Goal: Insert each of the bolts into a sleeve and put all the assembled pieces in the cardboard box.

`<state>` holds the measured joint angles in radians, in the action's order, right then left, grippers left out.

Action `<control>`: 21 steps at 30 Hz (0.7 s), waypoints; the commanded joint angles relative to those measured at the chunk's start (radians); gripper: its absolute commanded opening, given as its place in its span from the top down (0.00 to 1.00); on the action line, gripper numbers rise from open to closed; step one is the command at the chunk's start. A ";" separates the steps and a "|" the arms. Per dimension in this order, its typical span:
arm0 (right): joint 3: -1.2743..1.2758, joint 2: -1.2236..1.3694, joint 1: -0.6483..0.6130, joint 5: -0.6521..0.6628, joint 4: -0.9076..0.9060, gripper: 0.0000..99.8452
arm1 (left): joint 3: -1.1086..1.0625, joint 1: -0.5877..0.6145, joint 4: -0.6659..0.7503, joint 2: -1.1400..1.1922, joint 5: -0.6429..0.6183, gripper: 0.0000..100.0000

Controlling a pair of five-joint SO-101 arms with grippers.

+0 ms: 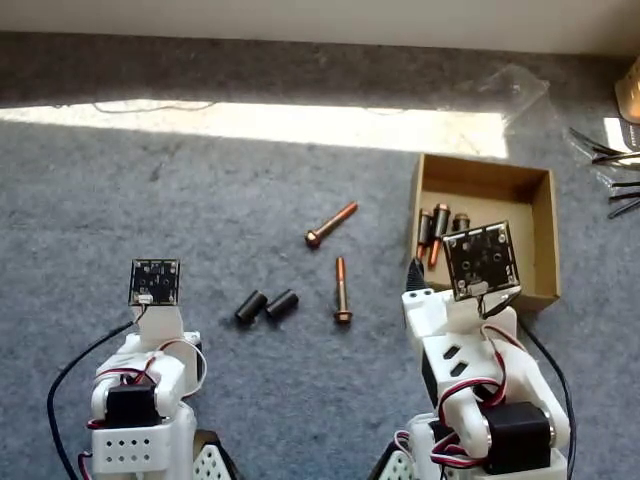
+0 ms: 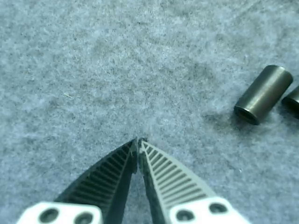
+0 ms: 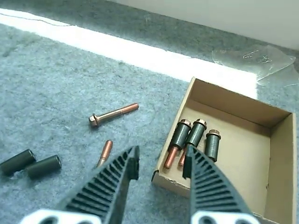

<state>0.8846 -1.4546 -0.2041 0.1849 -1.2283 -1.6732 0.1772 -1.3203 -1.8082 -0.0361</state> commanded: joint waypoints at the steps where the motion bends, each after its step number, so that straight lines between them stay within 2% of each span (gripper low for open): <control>1: -0.007 -0.007 -0.002 -0.002 0.036 0.85 | -0.022 0.008 -0.006 -0.005 0.006 0.97; 8: -0.012 0.054 -0.002 -0.002 0.068 0.85 | -0.022 0.008 -0.006 -0.005 0.006 0.97; 18: -0.231 0.513 -0.002 -0.008 0.070 0.85 | -0.022 0.008 -0.006 -0.005 0.006 0.97; 21: -0.295 0.631 -0.048 -0.008 0.056 0.85 | -0.022 0.008 -0.006 -0.005 0.006 0.97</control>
<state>0.6866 -0.9252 -0.2041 0.1849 -1.1822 -1.6732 0.1772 -1.3203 -1.8082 -0.0361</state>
